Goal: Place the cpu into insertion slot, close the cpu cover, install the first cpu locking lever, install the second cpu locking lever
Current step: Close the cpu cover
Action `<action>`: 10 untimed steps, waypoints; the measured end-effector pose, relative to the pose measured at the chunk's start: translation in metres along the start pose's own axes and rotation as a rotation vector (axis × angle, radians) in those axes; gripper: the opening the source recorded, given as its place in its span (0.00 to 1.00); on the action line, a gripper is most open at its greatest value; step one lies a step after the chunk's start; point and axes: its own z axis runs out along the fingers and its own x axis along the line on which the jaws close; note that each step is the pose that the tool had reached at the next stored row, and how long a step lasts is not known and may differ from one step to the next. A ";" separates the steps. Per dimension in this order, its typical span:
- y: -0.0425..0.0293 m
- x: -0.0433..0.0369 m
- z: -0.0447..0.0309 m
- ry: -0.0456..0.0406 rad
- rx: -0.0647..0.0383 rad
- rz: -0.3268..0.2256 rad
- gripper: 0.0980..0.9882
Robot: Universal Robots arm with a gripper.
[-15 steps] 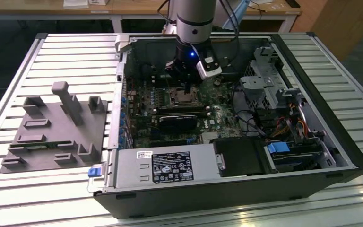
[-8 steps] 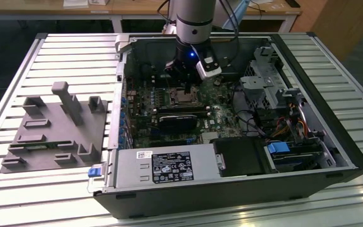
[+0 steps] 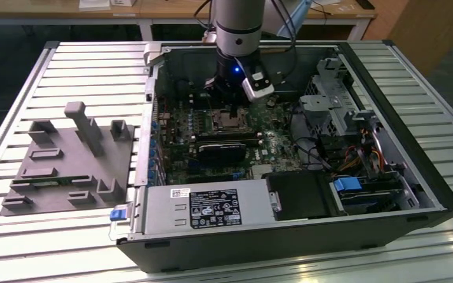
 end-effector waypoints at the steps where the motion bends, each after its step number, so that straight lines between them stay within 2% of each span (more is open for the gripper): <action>1: -0.0004 0.0016 0.0001 -0.0031 -0.001 0.000 0.00; 5: -0.0018 0.0093 0.0002 -0.0152 -0.005 0.000 0.00; 10: -0.0032 0.0190 0.0009 -0.0216 -0.007 0.000 0.00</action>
